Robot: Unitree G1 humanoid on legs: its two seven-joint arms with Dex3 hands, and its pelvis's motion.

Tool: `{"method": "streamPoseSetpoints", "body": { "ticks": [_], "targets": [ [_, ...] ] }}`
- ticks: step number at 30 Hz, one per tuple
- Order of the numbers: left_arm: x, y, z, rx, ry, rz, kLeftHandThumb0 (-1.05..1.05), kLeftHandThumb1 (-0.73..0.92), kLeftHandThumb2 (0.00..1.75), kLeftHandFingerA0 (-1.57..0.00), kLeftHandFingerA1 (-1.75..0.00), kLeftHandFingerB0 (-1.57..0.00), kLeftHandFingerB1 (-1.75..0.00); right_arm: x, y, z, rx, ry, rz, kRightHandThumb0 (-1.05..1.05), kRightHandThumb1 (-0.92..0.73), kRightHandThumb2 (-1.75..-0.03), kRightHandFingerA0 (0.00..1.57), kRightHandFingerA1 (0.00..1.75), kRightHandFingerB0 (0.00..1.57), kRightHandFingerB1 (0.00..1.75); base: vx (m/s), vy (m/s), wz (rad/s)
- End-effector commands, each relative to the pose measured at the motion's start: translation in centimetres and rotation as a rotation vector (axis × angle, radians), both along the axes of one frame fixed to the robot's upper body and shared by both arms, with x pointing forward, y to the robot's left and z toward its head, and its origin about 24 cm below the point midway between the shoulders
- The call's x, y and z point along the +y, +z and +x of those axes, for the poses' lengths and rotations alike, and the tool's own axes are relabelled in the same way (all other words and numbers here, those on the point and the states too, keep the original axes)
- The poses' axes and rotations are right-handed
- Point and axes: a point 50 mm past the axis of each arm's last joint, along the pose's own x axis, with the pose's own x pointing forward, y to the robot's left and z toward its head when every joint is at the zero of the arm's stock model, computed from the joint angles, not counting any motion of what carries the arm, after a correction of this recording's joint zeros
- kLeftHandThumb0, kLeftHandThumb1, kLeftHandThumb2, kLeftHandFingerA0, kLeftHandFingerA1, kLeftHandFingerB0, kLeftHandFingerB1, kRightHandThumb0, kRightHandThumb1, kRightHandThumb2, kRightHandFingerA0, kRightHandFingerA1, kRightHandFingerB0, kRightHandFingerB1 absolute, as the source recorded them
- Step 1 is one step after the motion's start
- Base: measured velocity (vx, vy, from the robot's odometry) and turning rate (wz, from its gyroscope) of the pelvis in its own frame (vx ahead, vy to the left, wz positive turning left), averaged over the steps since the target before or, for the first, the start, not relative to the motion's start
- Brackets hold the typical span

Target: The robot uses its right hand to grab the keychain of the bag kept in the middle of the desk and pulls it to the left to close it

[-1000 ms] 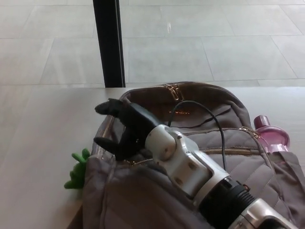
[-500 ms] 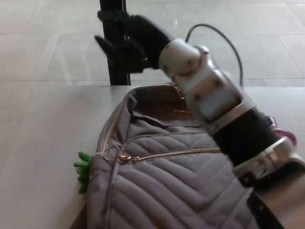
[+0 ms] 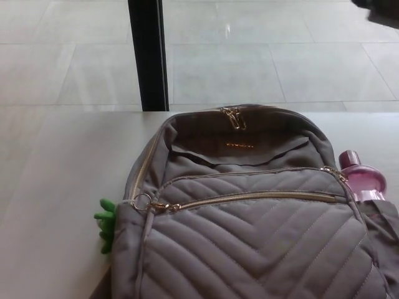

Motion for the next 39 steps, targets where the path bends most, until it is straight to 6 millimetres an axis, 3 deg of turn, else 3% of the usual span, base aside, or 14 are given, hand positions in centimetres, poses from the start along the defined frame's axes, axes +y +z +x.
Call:
{"method": "streamPoseSetpoints", "body": {
  "ticks": [1, 4, 5, 6, 13, 14, 17, 19, 20, 21, 22, 26, 28, 39],
  "targets": [
    [0.1, 0.2, -1.8, 0.022, 0.007, -0.010, -0.98, 0.92, 0.93, -0.55, -0.55, -0.43, -0.46, -23.7, -2.9, -23.4, -0.153, -0.691, 0.379, -0.93, -0.84, -0.65, 0.33, 0.79, 0.12, 0.61, 0.00, 0.000, 0.00],
    [0.1, 0.2, -1.9, 0.024, 0.016, -0.012, -0.99, 0.92, 0.92, -0.55, -0.54, -0.43, -0.46, -26.1, -6.1, -28.1, -0.197, -0.900, 0.459, -0.92, -0.84, -0.65, 0.23, 0.88, 0.06, 0.67, 0.00, 0.000, 0.00],
    [0.2, 0.2, -1.9, 0.025, 0.013, -0.010, -1.01, 0.92, 0.92, -0.54, -0.55, -0.42, -0.45, -26.4, -7.2, -29.3, -0.195, -0.946, 0.476, -0.92, -0.73, -1.09, 0.26, 0.81, 0.02, 0.51, 0.00, 0.000, 0.00],
    [0.3, 0.3, -2.0, 0.029, 0.013, -0.008, -1.00, 0.92, 0.92, -0.53, -0.55, -0.42, -0.45, -27.0, -9.8, -32.2, -0.180, -1.082, 0.489, -0.84, -0.92, -0.63, 0.11, 0.98, 0.00, 0.57, 0.00, 0.000, 0.00],
    [0.7, 0.5, -1.7, 0.026, 0.033, 0.003, -0.97, 0.91, 0.93, -0.53, -0.56, -0.47, -0.46, -26.1, -18.5, -38.4, -0.181, -1.391, 0.586, -0.87, -0.68, -1.02, 0.03, 0.73, 0.00, 0.30, 0.00, 0.000, 0.00],
    [0.8, 0.6, -1.6, 0.026, 0.028, 0.010, -0.99, 0.92, 0.95, -0.55, -0.56, -0.47, -0.48, -25.6, -22.6, -39.5, -0.125, -1.483, 0.641, -0.70, -0.85, -0.68, 0.66, 1.75, 0.00, 0.43, 0.00, 0.000, 0.00],
    [1.0, 0.7, -1.8, 0.038, 0.029, 0.022, -0.97, 0.92, 0.92, -0.54, -0.57, -0.42, -0.47, -22.9, -27.9, -41.0, 0.146, -1.622, 0.742, -0.68, -0.77, -0.63, 1.10, 1.75, 0.00, 0.17, 0.00, 0.000, 0.00],
    [1.3, 0.9, -1.8, 0.046, 0.034, 0.035, -0.97, 0.92, 0.91, -0.58, -0.58, -0.45, -0.47, -22.1, -28.7, -41.3, 0.226, -1.623, 0.732, -0.48, -0.69, -1.17, 1.08, 1.27, 0.00, 0.60, 0.00, 0.000, 0.00],
    [1.5, 1.0, -2.0, 0.066, 0.037, 0.050, -0.95, 0.92, 0.92, -0.54, -0.56, -0.42, -0.46, -21.2, -29.8, -41.6, 0.309, -1.600, 0.730, -0.63, -0.79, -0.61, 0.63, 1.75, 0.00, 0.66, 0.00, 0.000, 0.00],
    [1.5, 1.0, -2.0, 0.073, 0.039, 0.050, -0.94, 0.92, 0.92, -0.53, -0.55, -0.42, -0.45, -21.0, -30.0, -41.6, 0.313, -1.591, 0.738, -0.70, -0.73, -0.77, 1.04, 1.75, 0.09, 0.76, 0.00, 0.000, 0.00],
    [1.5, 0.9, -2.1, 0.079, 0.046, 0.052, -0.97, 0.91, 0.94, -0.54, -0.55, -0.42, -0.46, -20.9, -30.1, -41.5, 0.328, -1.578, 0.731, -0.66, -0.78, -0.60, 0.41, 1.62, 0.00, 0.55, 0.00, 0.000, 0.00],
    [1.6, 0.9, -2.3, 0.090, 0.051, 0.052, -0.94, 0.92, 0.92, -0.54, -0.56, -0.42, -0.46, -20.3, -30.4, -41.3, 0.352, -1.522, 0.698, -0.64, -0.79, -0.59, 0.65, 1.67, 0.00, 0.58, 0.00, 0.000, 0.00],
    [1.6, 1.0, -2.2, 0.085, 0.045, 0.046, -0.95, 0.92, 0.93, -0.54, -0.54, -0.40, -0.45, -19.4, -31.1, -41.1, 0.431, -1.445, 0.732, -0.69, -0.64, -0.91, 0.27, 0.84, 0.00, 0.45, 0.00, 0.000, 0.00],
    [1.8, 1.2, -2.4, 0.098, 0.032, 0.058, -0.95, 0.92, 0.92, -0.52, -0.51, -0.40, -0.44, -18.9, -31.7, -40.9, 0.461, -1.378, 0.711, -0.60, -0.81, -0.63, 0.20, 0.93, 0.00, 0.37, 0.00, 0.000, 0.00]
  ]
}}
